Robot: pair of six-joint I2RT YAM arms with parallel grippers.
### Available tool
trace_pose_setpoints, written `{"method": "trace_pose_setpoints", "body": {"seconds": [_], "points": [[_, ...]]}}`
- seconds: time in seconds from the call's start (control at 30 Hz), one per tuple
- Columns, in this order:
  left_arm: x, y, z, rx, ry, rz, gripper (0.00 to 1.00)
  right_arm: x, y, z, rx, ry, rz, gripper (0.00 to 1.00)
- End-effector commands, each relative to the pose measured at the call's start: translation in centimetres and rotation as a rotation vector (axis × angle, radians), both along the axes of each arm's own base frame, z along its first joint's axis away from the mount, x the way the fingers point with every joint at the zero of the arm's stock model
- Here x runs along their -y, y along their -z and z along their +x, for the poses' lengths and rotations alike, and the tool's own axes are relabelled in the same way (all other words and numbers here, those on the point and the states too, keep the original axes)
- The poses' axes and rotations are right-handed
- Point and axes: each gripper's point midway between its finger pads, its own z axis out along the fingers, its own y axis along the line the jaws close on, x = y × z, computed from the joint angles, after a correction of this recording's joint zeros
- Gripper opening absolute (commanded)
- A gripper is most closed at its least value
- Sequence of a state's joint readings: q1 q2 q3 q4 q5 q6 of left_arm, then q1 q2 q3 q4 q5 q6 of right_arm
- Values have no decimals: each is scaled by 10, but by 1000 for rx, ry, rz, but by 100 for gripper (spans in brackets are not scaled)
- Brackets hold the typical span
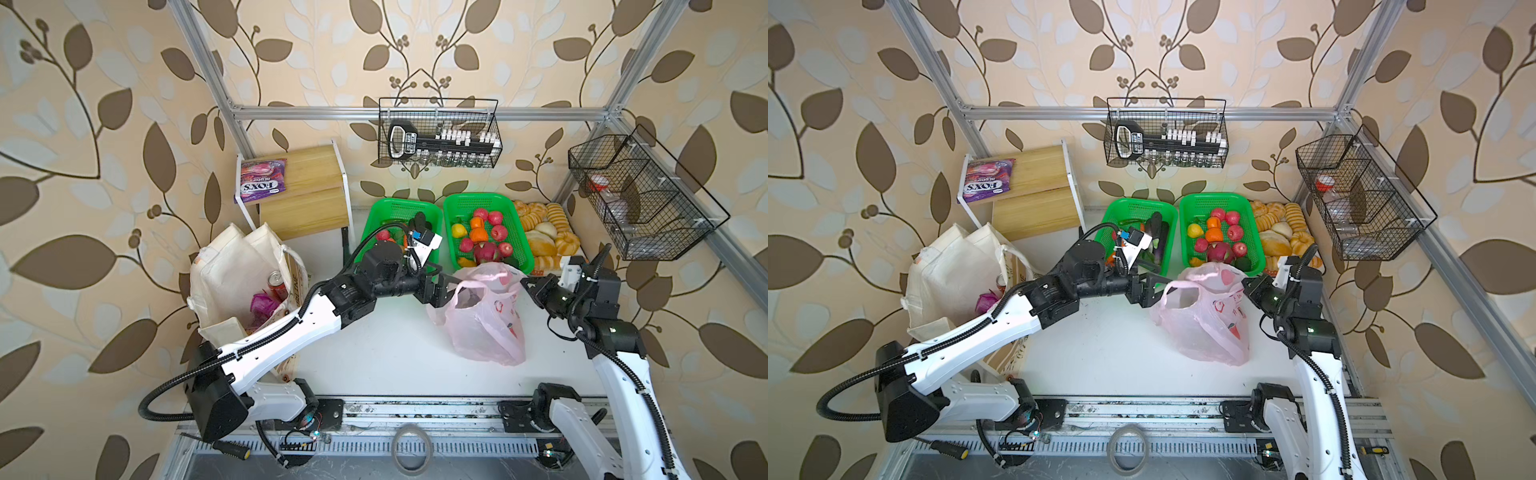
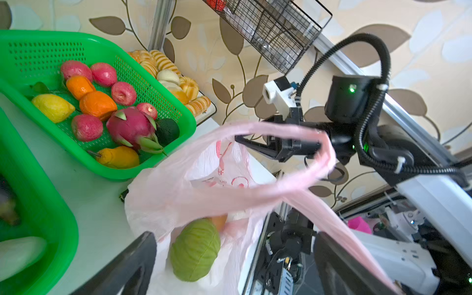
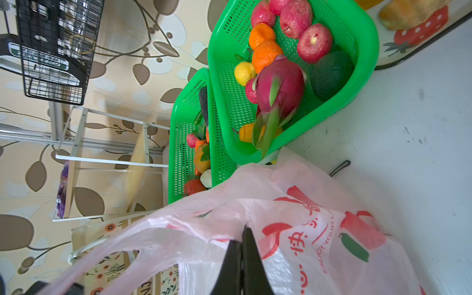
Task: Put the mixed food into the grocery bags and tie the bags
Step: 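Open the left gripper to drop the cabbage into the bag, then move the left gripper back over the red tomato in the basket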
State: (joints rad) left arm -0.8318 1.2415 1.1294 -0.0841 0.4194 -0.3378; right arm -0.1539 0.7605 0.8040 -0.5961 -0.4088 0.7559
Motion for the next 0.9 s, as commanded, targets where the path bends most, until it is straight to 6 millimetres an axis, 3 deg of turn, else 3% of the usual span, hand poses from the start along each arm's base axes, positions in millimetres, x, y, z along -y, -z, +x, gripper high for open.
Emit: {"method": "trace_pose_setpoints", "body": {"seconds": [0.0,0.07,0.23,0.33,0.53,0.67,0.77,0.87], "points": [[-17,18,-12,46,29,138,99,4,-3,-1,5,1,-34,0],[-30,22,-12,75,-7,192,99,3,-4,1,11,4,-18,0],[-55,5,-17,202,-74,148,99,-1,-1,3,10,-3,14,0],[-71,5,3,212,-195,160,99,-5,-2,3,14,-18,35,0],[-125,54,85,-68,-535,305,84,-9,-6,2,24,-30,63,0],[-148,83,114,-200,-636,394,80,-11,-8,2,33,-39,61,0],[-166,107,131,-272,-700,549,84,-13,-10,2,39,-43,63,0],[-168,136,142,-354,-654,710,89,-13,-12,2,43,-46,64,0]]}}
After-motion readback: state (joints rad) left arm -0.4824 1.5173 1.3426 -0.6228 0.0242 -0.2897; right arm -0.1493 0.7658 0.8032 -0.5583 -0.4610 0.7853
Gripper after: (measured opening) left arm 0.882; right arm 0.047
